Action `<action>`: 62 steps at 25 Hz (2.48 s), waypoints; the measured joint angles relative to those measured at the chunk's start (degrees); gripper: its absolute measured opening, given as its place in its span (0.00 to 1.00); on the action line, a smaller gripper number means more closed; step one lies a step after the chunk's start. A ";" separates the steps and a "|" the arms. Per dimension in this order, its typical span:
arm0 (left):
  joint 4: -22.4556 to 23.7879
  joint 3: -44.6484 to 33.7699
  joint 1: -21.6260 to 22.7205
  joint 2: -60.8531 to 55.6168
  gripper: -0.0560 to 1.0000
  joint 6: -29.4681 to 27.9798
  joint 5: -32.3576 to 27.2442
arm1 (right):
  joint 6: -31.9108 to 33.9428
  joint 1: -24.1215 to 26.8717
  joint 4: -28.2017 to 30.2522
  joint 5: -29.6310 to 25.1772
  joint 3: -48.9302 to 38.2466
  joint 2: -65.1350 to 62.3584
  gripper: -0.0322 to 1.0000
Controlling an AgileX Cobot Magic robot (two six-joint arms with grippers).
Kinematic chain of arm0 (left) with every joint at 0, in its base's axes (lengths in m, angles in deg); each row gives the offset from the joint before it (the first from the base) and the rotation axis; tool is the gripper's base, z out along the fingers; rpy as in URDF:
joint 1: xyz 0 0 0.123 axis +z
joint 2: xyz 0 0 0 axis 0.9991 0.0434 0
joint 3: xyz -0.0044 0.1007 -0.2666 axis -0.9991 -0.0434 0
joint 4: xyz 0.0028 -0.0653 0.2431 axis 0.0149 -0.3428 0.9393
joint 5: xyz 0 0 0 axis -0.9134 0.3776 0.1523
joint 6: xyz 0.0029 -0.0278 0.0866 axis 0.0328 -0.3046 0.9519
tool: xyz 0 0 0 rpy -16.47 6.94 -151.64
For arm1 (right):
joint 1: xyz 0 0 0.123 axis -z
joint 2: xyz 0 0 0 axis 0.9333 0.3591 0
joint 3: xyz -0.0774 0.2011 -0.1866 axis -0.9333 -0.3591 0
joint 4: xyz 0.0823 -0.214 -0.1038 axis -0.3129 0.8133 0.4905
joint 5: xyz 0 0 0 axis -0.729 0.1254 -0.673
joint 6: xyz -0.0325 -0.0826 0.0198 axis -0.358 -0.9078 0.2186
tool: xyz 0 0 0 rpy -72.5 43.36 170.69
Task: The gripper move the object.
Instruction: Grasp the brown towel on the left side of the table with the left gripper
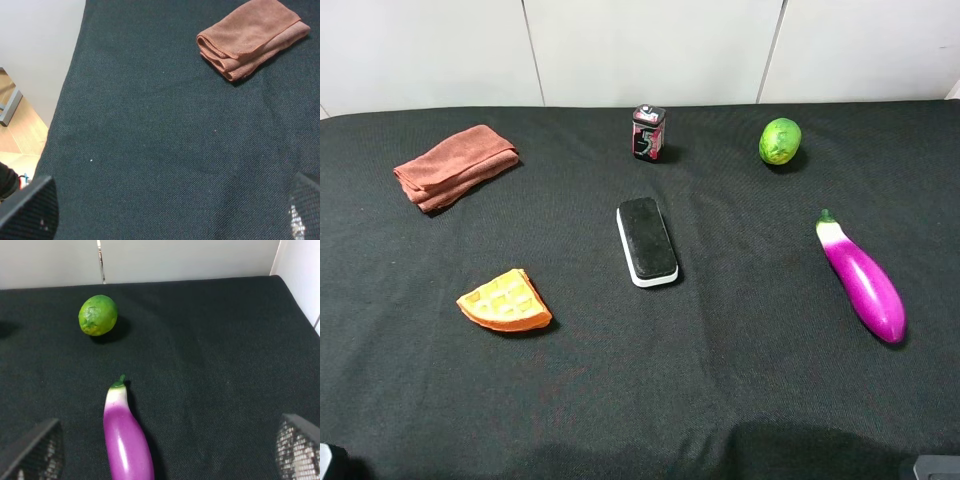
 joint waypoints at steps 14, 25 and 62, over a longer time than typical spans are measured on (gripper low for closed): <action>0.27 0.00 0.00 12.06 0.95 0.19 0.14 | 0.00 0.00 0.00 0.00 0.00 0.00 0.65; 0.44 3.55 0.00 31.59 0.94 0.24 1.49 | 0.00 0.00 0.00 0.00 0.00 0.00 0.65; 0.62 28.33 0.00 82.47 0.94 6.69 9.45 | 0.00 0.00 0.00 0.00 0.00 0.00 0.65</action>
